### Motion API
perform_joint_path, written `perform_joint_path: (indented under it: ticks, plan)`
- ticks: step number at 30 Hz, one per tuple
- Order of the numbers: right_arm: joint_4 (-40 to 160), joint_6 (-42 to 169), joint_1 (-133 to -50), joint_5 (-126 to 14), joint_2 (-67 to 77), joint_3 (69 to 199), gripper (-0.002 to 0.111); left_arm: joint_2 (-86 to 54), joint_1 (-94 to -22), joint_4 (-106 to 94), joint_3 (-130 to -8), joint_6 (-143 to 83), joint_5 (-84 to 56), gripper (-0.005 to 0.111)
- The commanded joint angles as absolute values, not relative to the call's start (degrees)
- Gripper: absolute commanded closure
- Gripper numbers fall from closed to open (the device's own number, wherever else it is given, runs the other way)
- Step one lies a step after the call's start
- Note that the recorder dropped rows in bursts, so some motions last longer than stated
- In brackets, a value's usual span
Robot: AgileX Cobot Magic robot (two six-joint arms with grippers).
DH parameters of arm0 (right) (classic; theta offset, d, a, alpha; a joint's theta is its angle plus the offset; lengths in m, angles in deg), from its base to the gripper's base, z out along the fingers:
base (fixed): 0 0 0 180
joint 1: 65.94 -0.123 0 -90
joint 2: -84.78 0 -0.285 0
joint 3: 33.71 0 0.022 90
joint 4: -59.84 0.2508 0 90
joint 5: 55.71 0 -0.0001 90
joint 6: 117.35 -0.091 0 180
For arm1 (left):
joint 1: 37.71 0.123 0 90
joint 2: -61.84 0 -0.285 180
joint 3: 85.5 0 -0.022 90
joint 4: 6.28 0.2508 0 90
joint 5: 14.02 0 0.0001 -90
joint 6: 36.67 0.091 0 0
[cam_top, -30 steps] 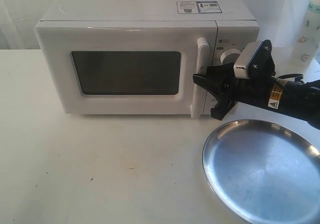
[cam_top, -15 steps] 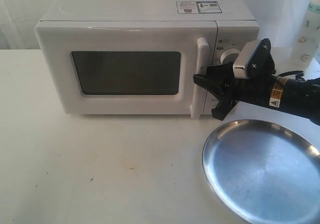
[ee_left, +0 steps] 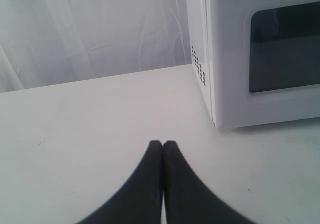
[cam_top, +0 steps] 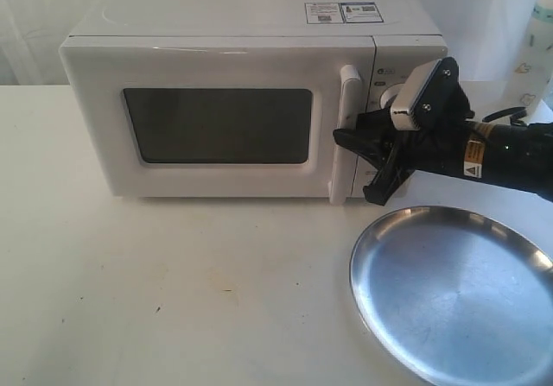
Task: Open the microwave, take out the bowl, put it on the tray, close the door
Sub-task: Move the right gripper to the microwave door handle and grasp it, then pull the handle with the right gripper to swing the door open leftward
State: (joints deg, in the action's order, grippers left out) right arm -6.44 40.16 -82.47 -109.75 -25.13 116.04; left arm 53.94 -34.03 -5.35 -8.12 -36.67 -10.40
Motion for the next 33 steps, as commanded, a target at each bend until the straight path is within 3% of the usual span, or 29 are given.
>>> perform_joint_path:
  ticks: [1,33]
  plan:
    - [-24.8,43.0,-88.6,-125.7,-24.2,115.3,0.108,54.1,-34.5,-5.8,-8.3,-36.7,-10.1,0.107]
    - [-31.2,39.9,-89.0,-125.7,-19.9,115.3,0.108,54.1,-34.5,-5.8,-8.3,-36.7,-10.1,0.107]
